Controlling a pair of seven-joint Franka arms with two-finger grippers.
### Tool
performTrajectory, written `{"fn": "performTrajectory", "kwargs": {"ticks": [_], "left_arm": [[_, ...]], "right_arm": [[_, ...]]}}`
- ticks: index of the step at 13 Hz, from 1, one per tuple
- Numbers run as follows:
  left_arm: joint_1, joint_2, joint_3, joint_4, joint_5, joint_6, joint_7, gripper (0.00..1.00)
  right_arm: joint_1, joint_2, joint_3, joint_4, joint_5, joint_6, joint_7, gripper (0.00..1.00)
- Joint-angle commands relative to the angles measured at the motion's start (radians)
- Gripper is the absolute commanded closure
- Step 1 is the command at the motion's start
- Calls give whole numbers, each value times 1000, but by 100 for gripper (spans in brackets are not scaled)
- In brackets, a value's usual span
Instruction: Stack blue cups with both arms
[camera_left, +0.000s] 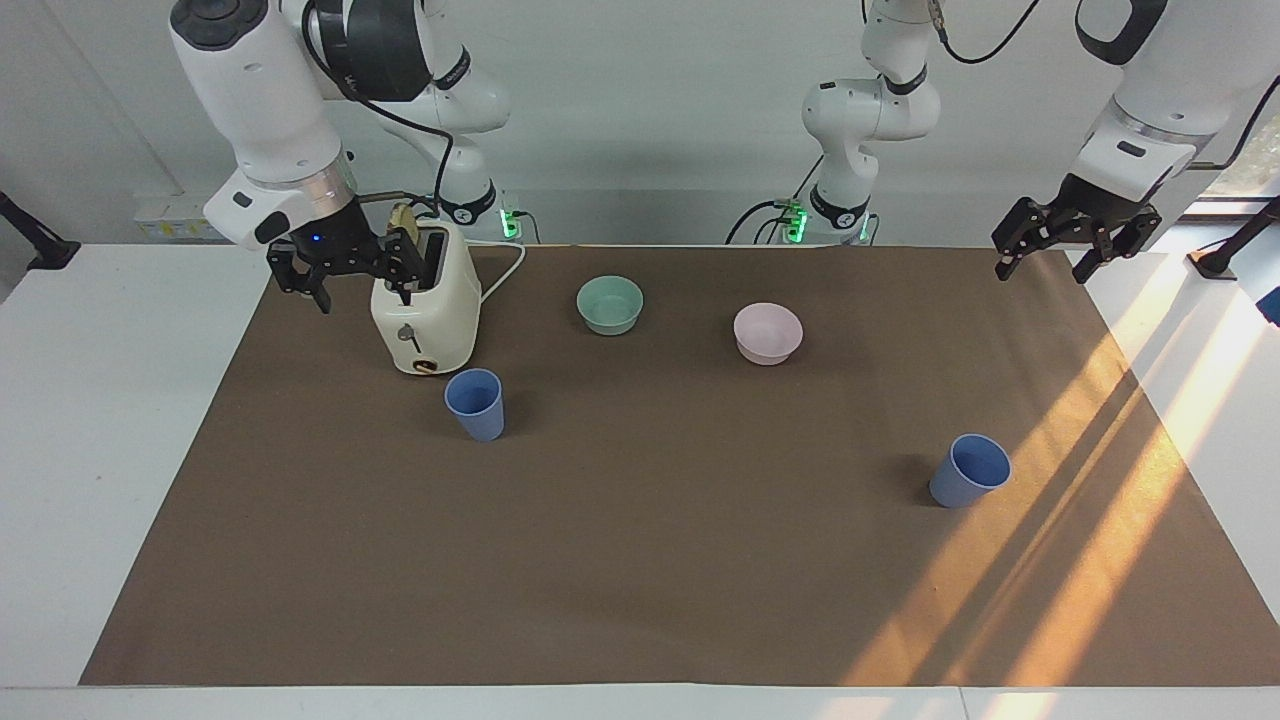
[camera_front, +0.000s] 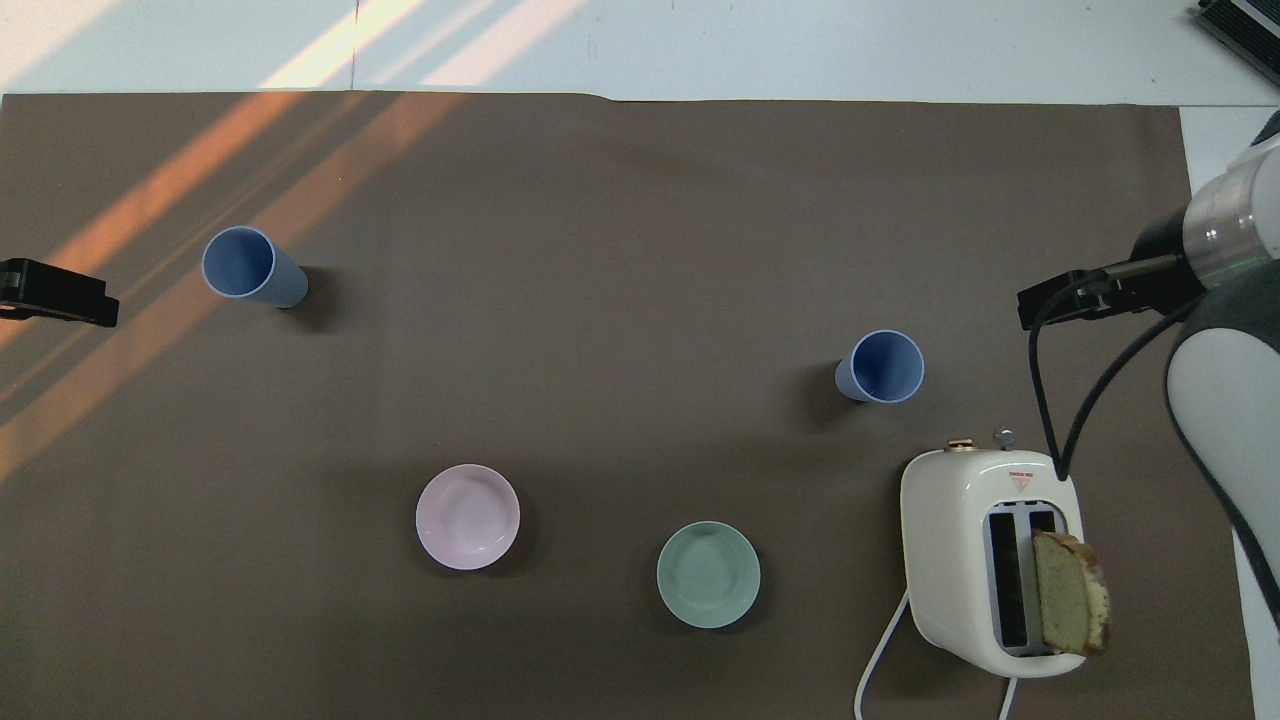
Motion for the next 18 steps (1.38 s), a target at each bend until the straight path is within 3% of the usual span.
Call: {"fn": "performTrajectory", "kwargs": {"ticks": [1, 18], "left_arm": [[13, -5, -8, 13, 11, -27, -8, 0], [18, -28, -5, -28, 18, -1, 32, 0]], "right_arm": [[-11, -12, 7, -13, 1, 6, 15, 0], [-11, -12, 7, -13, 1, 6, 15, 0]]}}
